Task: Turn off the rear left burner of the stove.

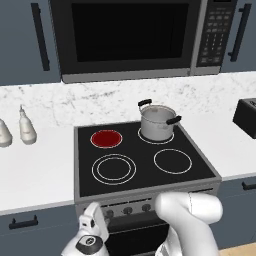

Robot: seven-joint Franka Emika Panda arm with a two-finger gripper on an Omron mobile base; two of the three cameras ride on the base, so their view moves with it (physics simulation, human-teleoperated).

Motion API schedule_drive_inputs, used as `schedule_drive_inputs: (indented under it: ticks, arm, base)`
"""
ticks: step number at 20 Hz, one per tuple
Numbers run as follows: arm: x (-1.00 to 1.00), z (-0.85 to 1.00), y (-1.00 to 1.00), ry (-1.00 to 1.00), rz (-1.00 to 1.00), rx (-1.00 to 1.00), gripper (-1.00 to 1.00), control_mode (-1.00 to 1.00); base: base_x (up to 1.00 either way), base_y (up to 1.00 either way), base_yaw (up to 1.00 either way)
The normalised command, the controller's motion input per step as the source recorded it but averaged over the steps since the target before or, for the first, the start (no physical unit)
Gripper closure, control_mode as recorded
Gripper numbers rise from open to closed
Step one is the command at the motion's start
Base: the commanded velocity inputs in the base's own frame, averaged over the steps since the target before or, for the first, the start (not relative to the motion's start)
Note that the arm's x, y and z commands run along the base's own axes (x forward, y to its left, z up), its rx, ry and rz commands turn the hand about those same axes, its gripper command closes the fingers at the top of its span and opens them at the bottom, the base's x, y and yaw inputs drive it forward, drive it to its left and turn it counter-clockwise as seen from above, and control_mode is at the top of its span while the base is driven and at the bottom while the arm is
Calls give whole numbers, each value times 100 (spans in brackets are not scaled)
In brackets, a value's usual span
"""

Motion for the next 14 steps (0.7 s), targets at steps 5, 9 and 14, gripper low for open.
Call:
schedule_drive_inputs:
  ticks: [5, 9, 14]
  arm:
    - [0, 65, -56, -8, -17, 37, 100, -100]
    - [1, 69, -68, -12, -22, 45, 100, -100]
    - [5, 69, -65, -15, -25, 47, 100, -100]
  base:
    - [0, 0, 0]
    - [0, 0, 0]
    - [0, 0, 0]
